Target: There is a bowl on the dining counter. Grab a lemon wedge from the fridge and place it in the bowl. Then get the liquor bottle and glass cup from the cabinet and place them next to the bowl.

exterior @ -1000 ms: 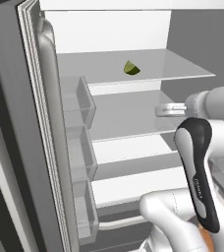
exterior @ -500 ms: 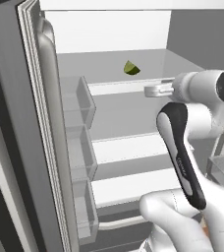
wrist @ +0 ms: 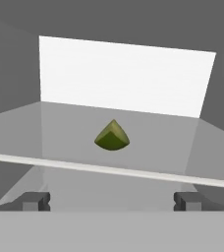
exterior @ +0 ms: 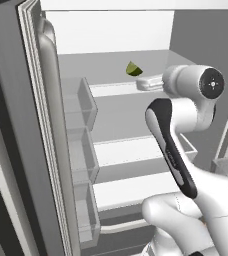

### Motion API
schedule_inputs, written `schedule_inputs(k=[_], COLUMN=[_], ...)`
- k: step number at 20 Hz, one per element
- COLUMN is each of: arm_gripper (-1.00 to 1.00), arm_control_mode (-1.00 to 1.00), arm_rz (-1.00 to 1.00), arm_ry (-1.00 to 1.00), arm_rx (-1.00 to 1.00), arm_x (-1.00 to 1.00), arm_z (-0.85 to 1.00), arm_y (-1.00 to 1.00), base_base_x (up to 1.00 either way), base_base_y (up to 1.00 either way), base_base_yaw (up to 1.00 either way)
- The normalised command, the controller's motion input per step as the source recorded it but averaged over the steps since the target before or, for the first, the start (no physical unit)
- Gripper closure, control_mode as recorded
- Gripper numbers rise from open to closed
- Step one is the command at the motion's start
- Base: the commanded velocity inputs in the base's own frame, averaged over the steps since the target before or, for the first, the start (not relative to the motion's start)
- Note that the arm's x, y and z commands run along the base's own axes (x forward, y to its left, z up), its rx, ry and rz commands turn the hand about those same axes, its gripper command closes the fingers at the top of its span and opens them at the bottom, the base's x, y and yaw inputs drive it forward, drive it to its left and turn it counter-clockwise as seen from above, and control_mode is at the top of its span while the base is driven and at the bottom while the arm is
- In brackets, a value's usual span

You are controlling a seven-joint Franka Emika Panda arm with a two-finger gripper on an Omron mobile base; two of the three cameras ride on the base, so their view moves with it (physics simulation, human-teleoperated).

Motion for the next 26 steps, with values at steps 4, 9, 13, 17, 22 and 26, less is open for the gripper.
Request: schedule_inputs(k=[4, 9, 13, 17, 22, 26], arm_gripper=[-1.00, -1.00, -1.00, -1.00, -1.00, -1.00], arm_control_mode=[-1.00, -1.00, -1.00, -1.00, -1.00, -1.00], arm_rz=[0.00, 0.00, 0.00, 0.00, 0.00, 0.00], arm_ry=[0.01, 0.00, 0.00, 0.00, 0.00, 0.00], arm_rx=[0.00, 0.00, 0.00, 0.00, 0.01, 0.02], arm_x=[0.23, 0.05, 0.00, 0.00, 0.00, 0.13], arm_z=[0.01, 0.00, 0.00, 0.00, 0.00, 0.00], arm_y=[0.01, 0.00, 0.00, 0.00, 0.00, 0.04], base_base_x=[0.00, 0.00, 0.00, 0.00, 0.00, 0.00], base_base_y=[0.00, 0.00, 0.00, 0.00, 0.00, 0.00], base_base_yaw=[0.00, 0.00, 0.00, 0.00, 0.00, 0.00])
